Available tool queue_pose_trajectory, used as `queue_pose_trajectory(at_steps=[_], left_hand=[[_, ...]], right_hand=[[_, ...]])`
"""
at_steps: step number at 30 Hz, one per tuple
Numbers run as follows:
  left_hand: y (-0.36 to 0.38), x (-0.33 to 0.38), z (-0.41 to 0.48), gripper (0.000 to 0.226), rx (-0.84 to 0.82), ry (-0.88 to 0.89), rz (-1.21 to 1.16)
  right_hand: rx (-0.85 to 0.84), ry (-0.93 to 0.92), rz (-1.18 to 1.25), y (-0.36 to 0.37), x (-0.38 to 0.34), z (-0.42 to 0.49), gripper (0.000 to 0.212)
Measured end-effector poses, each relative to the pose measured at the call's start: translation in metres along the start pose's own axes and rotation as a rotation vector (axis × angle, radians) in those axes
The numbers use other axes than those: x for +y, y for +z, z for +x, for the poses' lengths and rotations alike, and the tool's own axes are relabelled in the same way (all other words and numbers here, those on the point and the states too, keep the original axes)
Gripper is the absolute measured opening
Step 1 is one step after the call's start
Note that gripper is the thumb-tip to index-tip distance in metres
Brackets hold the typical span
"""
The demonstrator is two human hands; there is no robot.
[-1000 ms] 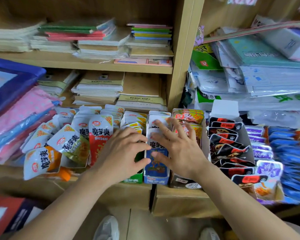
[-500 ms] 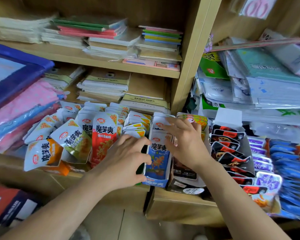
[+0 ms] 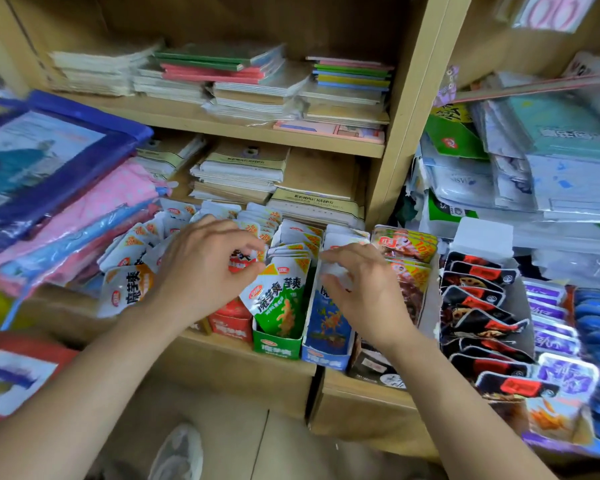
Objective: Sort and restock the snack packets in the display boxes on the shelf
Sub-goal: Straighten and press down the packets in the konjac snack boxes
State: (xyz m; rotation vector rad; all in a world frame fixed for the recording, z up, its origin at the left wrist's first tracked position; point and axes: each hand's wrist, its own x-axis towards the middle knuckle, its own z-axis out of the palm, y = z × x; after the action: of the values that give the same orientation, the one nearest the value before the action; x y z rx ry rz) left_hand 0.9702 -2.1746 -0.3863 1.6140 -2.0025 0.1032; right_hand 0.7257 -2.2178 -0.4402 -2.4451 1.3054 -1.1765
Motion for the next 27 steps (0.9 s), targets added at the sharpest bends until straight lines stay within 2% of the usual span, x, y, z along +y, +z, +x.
queue_pose_trajectory(at_steps=[3, 6, 8, 11, 15, 20, 23, 27], left_hand=[[0.001, 0.007, -0.012, 0.025, -0.087, -0.145, -0.041], [0.014, 0.012, -0.027, 0.037, -0.143, -0.192, -0.020], [0.019, 0.008, -0.034, 0.033, -0.139, -0.218, -0.047], [0.019, 0.001, -0.038, 0.023, -0.175, -0.229, -0.130], [0.015, -0.005, -0.036, 0.023, -0.254, -0.204, -0.221], [0.012, -0.007, -0.032, 0.019, -0.259, -0.115, -0.300], [0.010, -0.009, -0.026, 0.010, -0.212, -0.085, -0.311], [0.015, -0.011, -0.021, 0.023, -0.075, -0.096, -0.399]], right_hand=[[-0.100, 0.021, 0.039, 0.009, -0.012, 0.004, 0.031], [-0.189, -0.013, -0.092, 0.021, -0.015, 0.011, 0.045], [-0.266, 0.004, -0.196, 0.030, -0.013, 0.015, 0.055], [-0.229, 0.016, -0.238, 0.038, -0.009, 0.018, 0.048], [-0.239, 0.043, -0.263, 0.037, -0.003, 0.023, 0.030], [-0.288, 0.018, -0.028, 0.018, -0.016, 0.017, 0.010], [-0.333, 0.144, 0.163, 0.003, -0.025, 0.016, 0.004], [-0.313, 0.363, 0.435, -0.004, -0.029, 0.007, 0.002]])
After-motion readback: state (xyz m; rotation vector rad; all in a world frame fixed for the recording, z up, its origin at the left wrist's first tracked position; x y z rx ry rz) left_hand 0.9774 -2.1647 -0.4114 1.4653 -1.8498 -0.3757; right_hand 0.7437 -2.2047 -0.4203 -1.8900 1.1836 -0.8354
